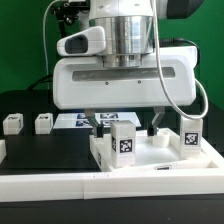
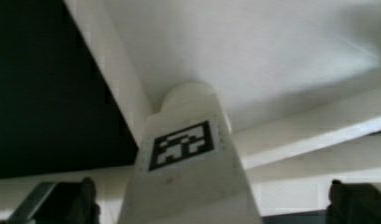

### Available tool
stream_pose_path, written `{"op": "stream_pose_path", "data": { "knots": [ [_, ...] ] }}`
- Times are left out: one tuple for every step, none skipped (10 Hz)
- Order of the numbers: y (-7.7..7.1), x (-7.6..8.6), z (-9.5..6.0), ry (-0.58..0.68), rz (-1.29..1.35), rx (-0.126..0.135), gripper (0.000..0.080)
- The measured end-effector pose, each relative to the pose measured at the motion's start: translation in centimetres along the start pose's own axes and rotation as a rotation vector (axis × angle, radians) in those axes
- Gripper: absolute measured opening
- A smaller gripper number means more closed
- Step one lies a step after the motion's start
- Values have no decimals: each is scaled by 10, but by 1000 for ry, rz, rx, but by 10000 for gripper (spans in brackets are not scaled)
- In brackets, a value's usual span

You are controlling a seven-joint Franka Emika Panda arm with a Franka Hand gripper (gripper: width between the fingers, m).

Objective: Assemble square table

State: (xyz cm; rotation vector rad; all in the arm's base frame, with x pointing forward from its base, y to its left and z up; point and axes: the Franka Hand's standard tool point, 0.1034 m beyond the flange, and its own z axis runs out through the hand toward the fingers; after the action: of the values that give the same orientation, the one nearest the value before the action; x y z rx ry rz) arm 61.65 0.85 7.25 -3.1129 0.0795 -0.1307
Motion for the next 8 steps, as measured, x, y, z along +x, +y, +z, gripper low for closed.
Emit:
{"op": "stream_pose_path", "data": {
  "knots": [
    [1, 0, 0, 0, -50, 0, 649],
    [2, 0, 0, 2, -99, -2, 649],
    [2, 1, 0, 2, -132, -8, 649],
    [2, 1, 0, 2, -146, -8, 649],
    [2, 1, 0, 2, -144, -8, 554],
    [2, 1, 0, 2, -144, -8, 554],
    [2, 1, 0, 2, -144, -8, 370],
    [2, 1, 0, 2, -140, -8, 289]
  ]
}}
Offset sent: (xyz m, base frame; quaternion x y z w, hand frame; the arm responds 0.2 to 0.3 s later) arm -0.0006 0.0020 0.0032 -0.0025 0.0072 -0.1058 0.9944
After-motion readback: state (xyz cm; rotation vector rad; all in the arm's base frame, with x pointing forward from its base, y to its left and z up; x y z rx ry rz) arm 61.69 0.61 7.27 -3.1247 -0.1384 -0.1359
